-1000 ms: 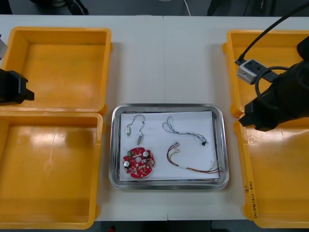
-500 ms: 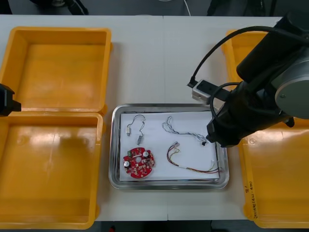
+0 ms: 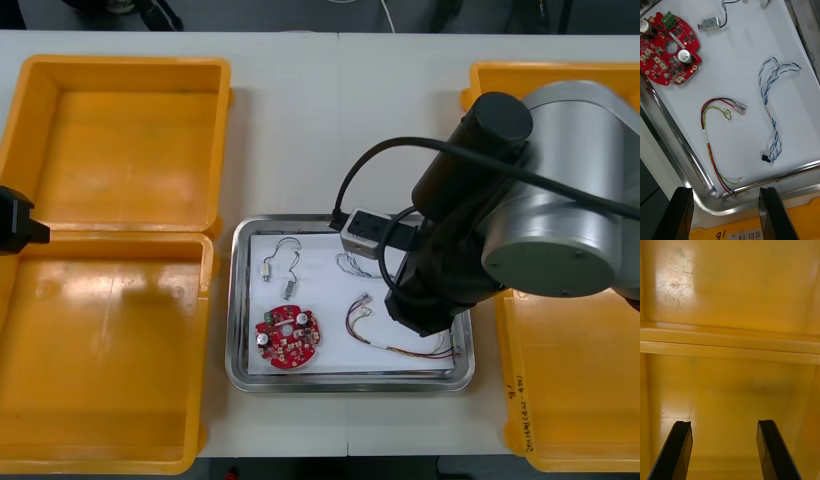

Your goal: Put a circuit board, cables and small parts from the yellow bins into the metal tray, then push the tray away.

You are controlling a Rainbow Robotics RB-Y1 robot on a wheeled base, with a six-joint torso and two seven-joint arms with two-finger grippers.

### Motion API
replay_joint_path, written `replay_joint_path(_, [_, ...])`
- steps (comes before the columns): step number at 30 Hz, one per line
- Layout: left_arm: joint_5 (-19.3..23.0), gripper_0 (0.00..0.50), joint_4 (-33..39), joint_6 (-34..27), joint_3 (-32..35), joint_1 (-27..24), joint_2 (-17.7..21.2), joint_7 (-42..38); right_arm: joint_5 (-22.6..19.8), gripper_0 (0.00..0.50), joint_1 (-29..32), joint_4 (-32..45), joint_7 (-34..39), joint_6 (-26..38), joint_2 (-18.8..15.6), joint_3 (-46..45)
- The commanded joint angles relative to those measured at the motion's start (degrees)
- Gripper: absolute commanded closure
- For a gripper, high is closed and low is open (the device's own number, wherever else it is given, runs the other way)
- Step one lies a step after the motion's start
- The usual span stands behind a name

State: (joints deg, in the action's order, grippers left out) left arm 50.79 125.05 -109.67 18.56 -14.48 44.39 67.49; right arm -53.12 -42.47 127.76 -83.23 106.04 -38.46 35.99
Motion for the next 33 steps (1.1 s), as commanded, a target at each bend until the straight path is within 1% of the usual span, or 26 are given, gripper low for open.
replay_joint_path(1, [1.32, 0.0, 2.66, -0.33, 1.83, 0.94, 0.78, 6.17, 2.59, 0.0, -2.79, 1.79, -2.73, -2.41, 1.19, 6.2])
replay_joint_path(12, [2.73, 0.0, 3.89, -0.33, 1.39, 2.09, 0.78, 5.81, 10.5, 0.0, -2.53, 1.79, -5.1, -2.77, 5.41, 15.16])
replay_joint_path(14, [2.82, 0.0, 4.07, -0.33, 1.3, 2.53, 0.78, 5.99, 11.9, 0.0, -2.09, 1.79, -5.63, -3.82, 5.94, 16.83])
replay_joint_path(17, [2.82, 0.0, 4.15, -0.33, 1.04, 2.79, 0.78, 5.9, 12.61, 0.0, -1.21, 1.79, -6.07, -5.49, 6.47, 18.33])
replay_joint_path(21, [2.73, 0.0, 4.42, -0.33, 0.42, 2.97, 0.78, 5.73, 13.13, 0.0, 0.11, 1.88, -6.59, -6.9, 6.29, 19.38])
replay_joint_path(24, [2.64, 0.0, 4.68, -0.33, 0.16, 3.32, 0.78, 5.81, 15.07, 0.0, 0.9, 1.97, -7.3, -7.69, 5.68, 20.96])
replay_joint_path(28, [2.38, 0.0, 4.68, -0.33, -0.19, 3.67, 0.78, 5.99, 18.49, 0.0, 1.51, 1.97, -8.09, -10.41, 4.62, 24.74])
replay_joint_path(33, [2.12, 0.0, 4.68, -0.33, -0.72, 4.11, 1.31, 6.25, 21.31, 0.0, 2.48, 1.88, -8.44, -12.7, 4.89, 26.94])
